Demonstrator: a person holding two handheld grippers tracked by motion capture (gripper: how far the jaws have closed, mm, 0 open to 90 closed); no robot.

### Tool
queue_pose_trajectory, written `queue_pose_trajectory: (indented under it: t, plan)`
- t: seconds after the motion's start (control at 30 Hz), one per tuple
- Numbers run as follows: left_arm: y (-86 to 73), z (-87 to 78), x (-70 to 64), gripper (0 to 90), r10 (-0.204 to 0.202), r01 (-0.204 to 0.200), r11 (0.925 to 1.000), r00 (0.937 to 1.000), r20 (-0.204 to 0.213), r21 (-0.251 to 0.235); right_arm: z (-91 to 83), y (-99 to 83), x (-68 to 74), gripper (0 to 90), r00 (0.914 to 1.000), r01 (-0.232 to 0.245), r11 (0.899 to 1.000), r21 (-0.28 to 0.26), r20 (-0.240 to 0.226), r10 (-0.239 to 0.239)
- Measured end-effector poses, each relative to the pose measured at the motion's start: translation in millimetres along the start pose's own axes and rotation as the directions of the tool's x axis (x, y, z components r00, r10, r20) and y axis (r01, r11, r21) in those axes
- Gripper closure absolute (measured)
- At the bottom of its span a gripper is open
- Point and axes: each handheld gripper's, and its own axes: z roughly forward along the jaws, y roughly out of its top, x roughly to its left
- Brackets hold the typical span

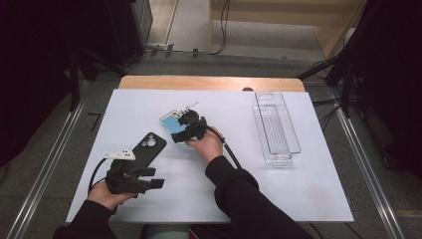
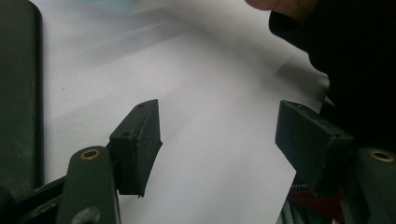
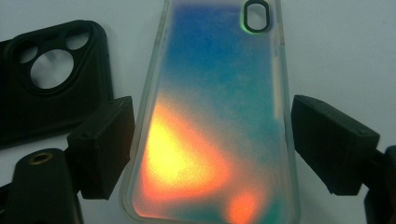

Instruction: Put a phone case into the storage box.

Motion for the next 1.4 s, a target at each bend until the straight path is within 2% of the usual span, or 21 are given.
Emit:
queue_pose_trajectory:
  t: [0.2,0.37,0.43,0.53,0.73,0.8,1.03,1.27,1.33,1.4]
  plan:
    - [0.4,0.2,-0.4,31.4,-0.005,0.005,1.0000,1.0000,-0.001,0.001,-21.0,1.6,-6.1,15.1,0.9993,-0.010,0.999,-0.032,-0.035,0.009]
    - [1.0,0.4,-0.4,31.5,-0.012,0.012,0.9999,0.9999,-0.003,-0.001,-34.5,-0.8,-6.8,15.1,0.9990,-0.006,0.999,-0.036,-0.045,0.004]
    - [1.4,0.4,-0.7,31.4,-0.022,0.022,0.9998,0.9998,-0.001,-0.006,-45.9,-5.1,-10.8,15.1,0.9975,-0.011,0.999,-0.051,-0.071,0.008]
    - [2.2,0.4,-0.9,31.4,-0.030,0.030,0.9995,0.9995,0.000,-0.007,-54.1,-9.0,-12.8,15.1,0.9965,-0.014,0.999,-0.052,-0.082,0.010]
    - [3.6,1.5,-2.9,31.4,-0.030,0.029,0.9995,0.9995,-0.007,-0.007,-77.0,-19.6,-19.9,15.0,0.9925,-0.028,0.997,-0.076,-0.121,0.018]
    - [4.0,1.6,-3.7,31.5,-0.031,0.031,0.9995,0.9995,-0.009,-0.006,-83.9,-23.6,-20.8,15.1,0.9929,-0.011,0.997,-0.079,-0.119,0.002]
    - [7.7,2.2,-5.7,31.5,-0.066,0.067,0.9977,0.9978,0.001,-0.011,-107.9,-42.9,-25.5,15.1,0.9906,-0.007,0.996,-0.090,-0.137,-0.005]
    - [14.7,2.4,-19.0,31.5,-0.057,0.056,0.9980,0.9977,-0.037,-0.030,-131.2,-63.7,-30.8,15.0,0.9875,-0.002,0.995,-0.102,-0.157,-0.015]
    - [16.8,3.2,-22.1,31.4,-0.049,0.048,0.9985,0.9982,-0.035,-0.028,-137.1,-70.3,-31.0,15.0,0.9863,0.001,0.994,-0.110,-0.164,-0.019]
    - [18.1,4.9,-22.9,30.8,-0.058,0.058,0.9979,0.9980,-0.023,-0.029,-141.9,-77.3,-30.7,15.1,0.9859,0.005,0.994,-0.111,-0.166,-0.023]
